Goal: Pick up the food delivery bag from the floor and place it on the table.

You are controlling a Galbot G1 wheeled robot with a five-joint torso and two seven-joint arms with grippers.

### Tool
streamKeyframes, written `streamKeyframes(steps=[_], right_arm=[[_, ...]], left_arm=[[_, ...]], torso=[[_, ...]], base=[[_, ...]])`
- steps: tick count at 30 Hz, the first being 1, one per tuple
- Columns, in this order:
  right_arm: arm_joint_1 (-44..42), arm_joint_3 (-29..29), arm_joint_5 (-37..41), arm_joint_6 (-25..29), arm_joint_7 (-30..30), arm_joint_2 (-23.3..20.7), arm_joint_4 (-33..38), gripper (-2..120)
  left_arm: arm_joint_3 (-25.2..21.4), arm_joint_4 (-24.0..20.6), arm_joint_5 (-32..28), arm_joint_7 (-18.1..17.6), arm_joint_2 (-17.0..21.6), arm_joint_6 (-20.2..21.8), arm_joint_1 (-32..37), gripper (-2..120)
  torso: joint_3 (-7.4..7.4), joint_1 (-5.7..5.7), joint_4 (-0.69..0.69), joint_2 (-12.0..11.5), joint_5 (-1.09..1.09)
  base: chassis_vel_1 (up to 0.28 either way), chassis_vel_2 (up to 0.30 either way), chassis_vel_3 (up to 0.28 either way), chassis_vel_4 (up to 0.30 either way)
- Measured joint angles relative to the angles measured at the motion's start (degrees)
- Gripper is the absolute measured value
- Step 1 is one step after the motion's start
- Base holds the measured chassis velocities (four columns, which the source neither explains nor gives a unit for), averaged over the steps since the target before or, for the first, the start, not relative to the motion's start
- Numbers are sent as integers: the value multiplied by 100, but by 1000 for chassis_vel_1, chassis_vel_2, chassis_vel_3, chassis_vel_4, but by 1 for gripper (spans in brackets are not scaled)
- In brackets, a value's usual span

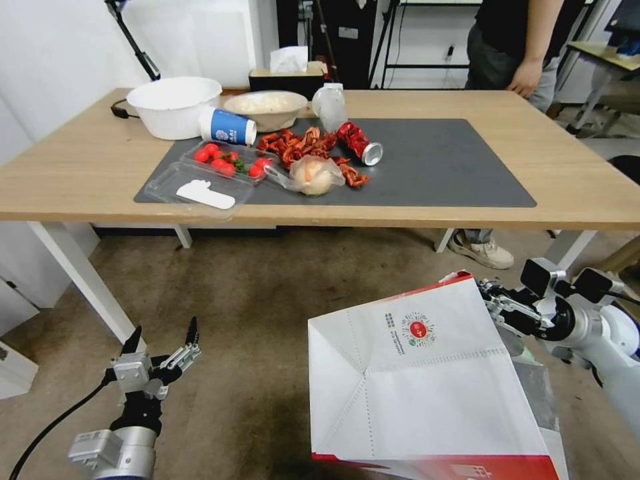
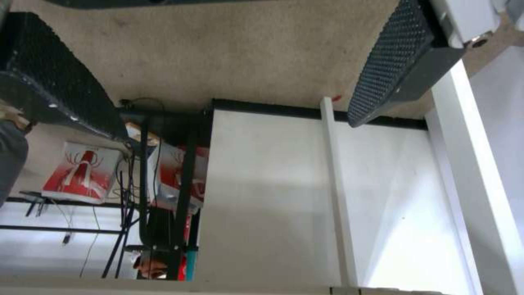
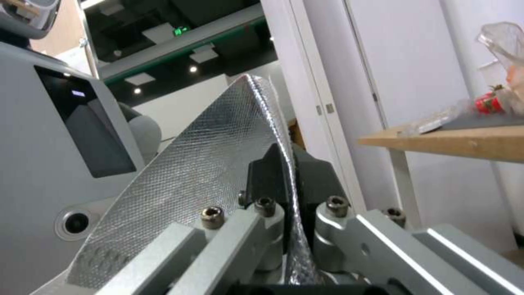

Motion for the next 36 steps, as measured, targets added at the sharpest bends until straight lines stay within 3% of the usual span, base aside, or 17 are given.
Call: streamKeyframes(steps=[8, 22, 36], right_arm=[[6, -1, 15, -8, 14, -8, 26, 0], [9, -2, 22, -16, 14, -12, 32, 0], [-31, 2, 24, -19, 14, -13, 73, 0]], left_arm=[[-1, -14, 9, 5, 4, 2, 7, 100], [1, -24, 21, 7, -3, 2, 15, 100], [1, -62, 22, 15, -13, -5, 41, 100]], torso=[[125, 74, 0, 199, 0], [182, 108, 0, 290, 0], [346, 210, 0, 556, 0]], base=[[0, 0, 0, 0], [0, 0, 0, 0], [0, 0, 0, 0]])
